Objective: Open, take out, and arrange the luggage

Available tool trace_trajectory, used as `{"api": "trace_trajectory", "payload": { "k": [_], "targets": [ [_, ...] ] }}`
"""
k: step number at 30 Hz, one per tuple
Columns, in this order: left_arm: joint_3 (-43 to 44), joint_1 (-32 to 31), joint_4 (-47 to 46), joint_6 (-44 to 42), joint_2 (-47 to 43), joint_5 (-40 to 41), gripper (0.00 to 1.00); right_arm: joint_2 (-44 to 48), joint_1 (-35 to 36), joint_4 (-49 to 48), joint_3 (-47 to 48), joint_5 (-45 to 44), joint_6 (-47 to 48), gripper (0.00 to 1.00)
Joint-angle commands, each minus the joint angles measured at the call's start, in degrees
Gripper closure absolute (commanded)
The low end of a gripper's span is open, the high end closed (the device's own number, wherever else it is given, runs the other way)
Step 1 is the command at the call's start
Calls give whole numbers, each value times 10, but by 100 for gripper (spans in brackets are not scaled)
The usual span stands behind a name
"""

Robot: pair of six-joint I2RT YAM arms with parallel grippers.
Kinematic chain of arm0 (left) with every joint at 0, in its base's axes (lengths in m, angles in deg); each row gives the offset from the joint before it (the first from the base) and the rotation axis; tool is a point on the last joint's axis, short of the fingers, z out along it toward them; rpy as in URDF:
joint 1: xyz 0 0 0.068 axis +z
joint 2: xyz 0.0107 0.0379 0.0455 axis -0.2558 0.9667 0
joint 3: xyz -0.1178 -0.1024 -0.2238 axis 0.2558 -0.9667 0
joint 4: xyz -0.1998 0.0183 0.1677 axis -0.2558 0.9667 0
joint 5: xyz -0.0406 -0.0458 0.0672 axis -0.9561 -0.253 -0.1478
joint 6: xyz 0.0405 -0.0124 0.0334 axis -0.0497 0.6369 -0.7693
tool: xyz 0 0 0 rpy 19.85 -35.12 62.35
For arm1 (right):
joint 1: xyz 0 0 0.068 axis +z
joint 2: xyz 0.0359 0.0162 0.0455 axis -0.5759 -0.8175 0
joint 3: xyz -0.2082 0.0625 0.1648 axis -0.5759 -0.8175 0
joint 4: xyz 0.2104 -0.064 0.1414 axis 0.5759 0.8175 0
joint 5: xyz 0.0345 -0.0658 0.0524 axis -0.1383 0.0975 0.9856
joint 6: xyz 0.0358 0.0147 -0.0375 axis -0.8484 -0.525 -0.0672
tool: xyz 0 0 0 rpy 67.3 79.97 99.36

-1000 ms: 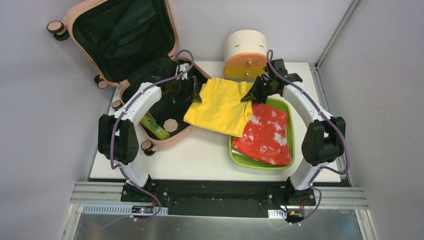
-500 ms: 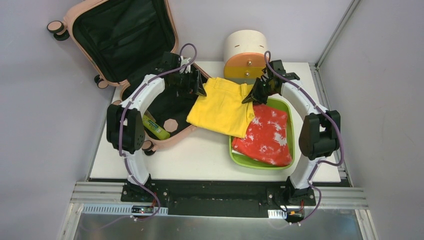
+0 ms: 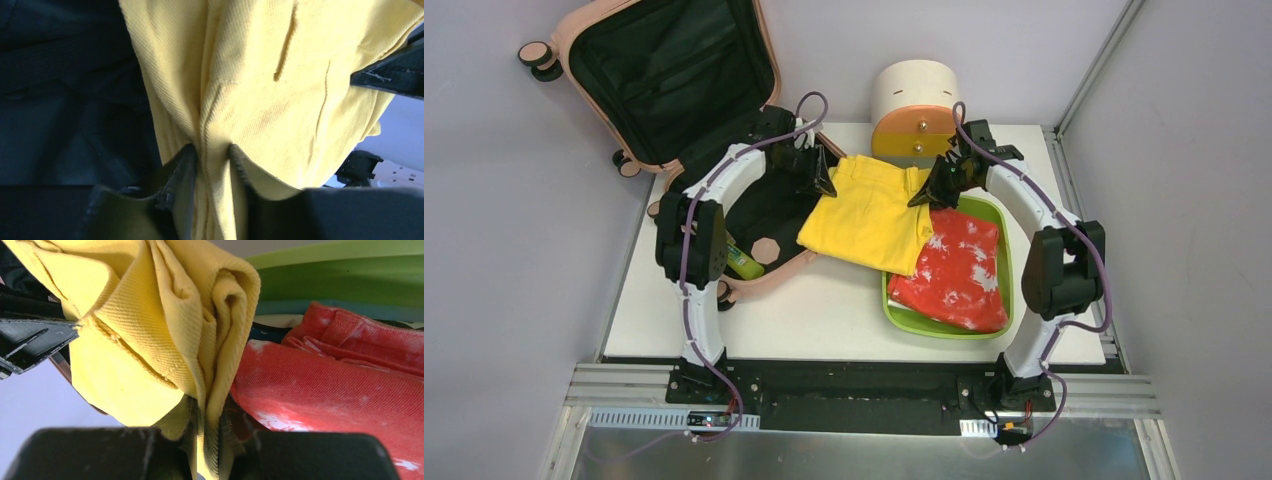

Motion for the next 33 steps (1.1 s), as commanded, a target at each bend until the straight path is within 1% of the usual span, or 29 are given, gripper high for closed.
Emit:
{"api": "trace_trajectory", "payload": {
  "k": [1,3,5,12,16,20,23,26,29,33],
  "targets": [
    [12,3,0,4,-40,-11,80,43,-20,5,17,-49,6,100],
    [7,2,0,11,-53,-6,93,52,-18,-3,17,-45,-4,100],
    [1,1,-1,13,-72,0,100,61,-15,-6,20,-44,-10,100],
    [-42,-13,-1,34,-140,58,100,111,-3,-8,17,-36,-35,100],
    [-70,-40,-1,42,-183,98,100,143,-1,-6,5,-29,-38,100],
    [-100,-71,-1,60,-230,139,100,171,-1,28,5,-30,-30,100],
    [-124,-112,-2,77,-279,197,100,200,-2,78,0,-36,-20,100],
    [-134,-168,-4,109,-317,252,100,234,-2,134,-9,-48,11,100],
    [-137,-230,-11,143,-330,306,100,283,-6,167,-39,-78,40,100],
    [-152,-315,-60,179,-323,374,100,308,-33,213,-61,-124,61,100]
  ]
}}
